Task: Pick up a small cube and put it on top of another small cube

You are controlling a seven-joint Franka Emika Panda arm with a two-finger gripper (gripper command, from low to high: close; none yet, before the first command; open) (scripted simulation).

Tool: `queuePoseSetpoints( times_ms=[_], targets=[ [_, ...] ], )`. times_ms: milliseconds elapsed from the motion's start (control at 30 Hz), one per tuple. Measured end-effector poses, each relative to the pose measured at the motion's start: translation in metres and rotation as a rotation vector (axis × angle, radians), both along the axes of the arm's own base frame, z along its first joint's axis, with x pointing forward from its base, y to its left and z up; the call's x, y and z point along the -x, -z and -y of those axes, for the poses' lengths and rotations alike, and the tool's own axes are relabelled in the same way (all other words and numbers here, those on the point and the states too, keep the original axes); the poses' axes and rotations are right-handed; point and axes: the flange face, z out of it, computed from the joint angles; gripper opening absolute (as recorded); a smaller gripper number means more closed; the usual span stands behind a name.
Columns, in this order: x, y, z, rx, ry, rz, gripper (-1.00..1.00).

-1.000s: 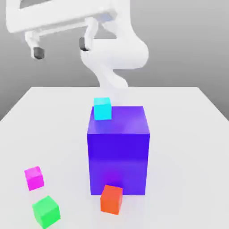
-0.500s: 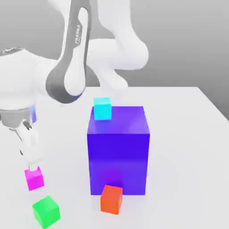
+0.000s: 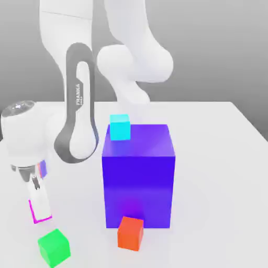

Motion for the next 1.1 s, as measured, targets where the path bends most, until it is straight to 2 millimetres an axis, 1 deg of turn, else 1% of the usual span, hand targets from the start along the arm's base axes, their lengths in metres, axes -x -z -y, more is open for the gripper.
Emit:
queuePoseSetpoints(
  times_ms=[267, 333, 467, 800, 833, 867, 967, 1000, 1100],
  targets=[
    [-0.001, -0.058, 0.000, -0.001, 0.001, 0.001, -1.00],
    [-0.012, -0.065, -0.006, -0.007, 0.014, 0.000, -1.00],
    [-0.043, -0.075, -0.020, -0.017, 0.049, -0.001, -1.00],
    [-0.117, -0.109, -0.066, -0.009, 0.149, 0.000, -1.00],
    [-0.123, -0.109, -0.070, -0.006, 0.158, 0.001, -1.00],
    [-0.126, -0.102, -0.071, -0.005, 0.162, 0.001, -1.00],
    [-0.129, -0.066, -0.073, -0.003, 0.166, 0.001, -1.00],
    [-0.129, -0.056, -0.074, -0.003, 0.166, 0.001, 1.00],
    [-0.129, -0.056, -0.074, -0.003, 0.166, 0.001, 1.00]
  ],
)
